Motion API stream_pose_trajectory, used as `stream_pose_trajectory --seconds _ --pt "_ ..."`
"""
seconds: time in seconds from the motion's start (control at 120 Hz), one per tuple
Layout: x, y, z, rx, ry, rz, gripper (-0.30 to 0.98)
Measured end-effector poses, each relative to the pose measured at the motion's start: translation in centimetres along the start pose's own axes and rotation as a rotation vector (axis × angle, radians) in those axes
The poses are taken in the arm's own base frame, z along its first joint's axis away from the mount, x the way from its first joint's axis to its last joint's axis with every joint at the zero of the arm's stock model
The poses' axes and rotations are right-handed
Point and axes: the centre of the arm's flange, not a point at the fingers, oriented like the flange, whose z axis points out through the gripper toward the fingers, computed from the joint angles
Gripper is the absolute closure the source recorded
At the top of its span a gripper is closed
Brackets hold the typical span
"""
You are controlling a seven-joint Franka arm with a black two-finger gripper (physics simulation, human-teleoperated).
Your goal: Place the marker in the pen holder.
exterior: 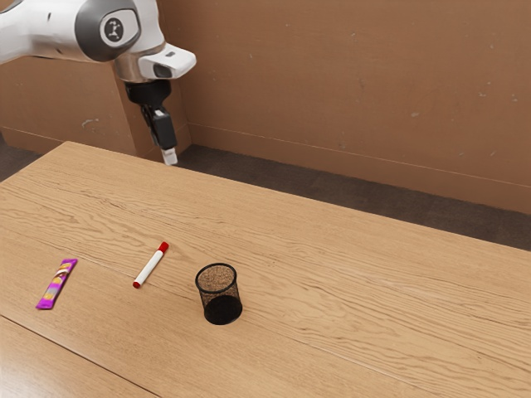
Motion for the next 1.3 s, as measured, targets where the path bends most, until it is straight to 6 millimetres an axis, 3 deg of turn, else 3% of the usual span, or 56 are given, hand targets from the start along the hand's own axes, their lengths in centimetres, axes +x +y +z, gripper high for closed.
stream_pose_trajectory --seconds 0.208,0.325,0.475,0.6,0.742,0.842,0.933,0.975,1.075,1.3 --pt "0.2 0.9 0.0 0.01 0.004 0.053 0.0" --pt "-2.0 2.0 4.3 -0.002 -0.018 0.017 0.0" --pt "-4.3 -1.9 6.2 0.012 0.003 -0.113 0.0" --pt "-8.8 -4.6 14.1 0.003 -0.012 -0.253 0.0" --pt "-11.0 -8.3 16.7 0.04 0.038 -0.417 0.0" --pt "-10.4 -10.6 18.3 0.052 0.06 -0.495 0.1" --pt "-5.6 -9.3 19.5 0.078 0.062 -0.451 0.23" --pt "-4.5 -8.9 20.2 0.081 0.06 -0.451 0.27" --pt "-4.1 -10.0 20.9 0.09 0.066 -0.502 0.32" --pt "-4.4 -13.9 25.4 0.075 0.03 -0.621 0.34"
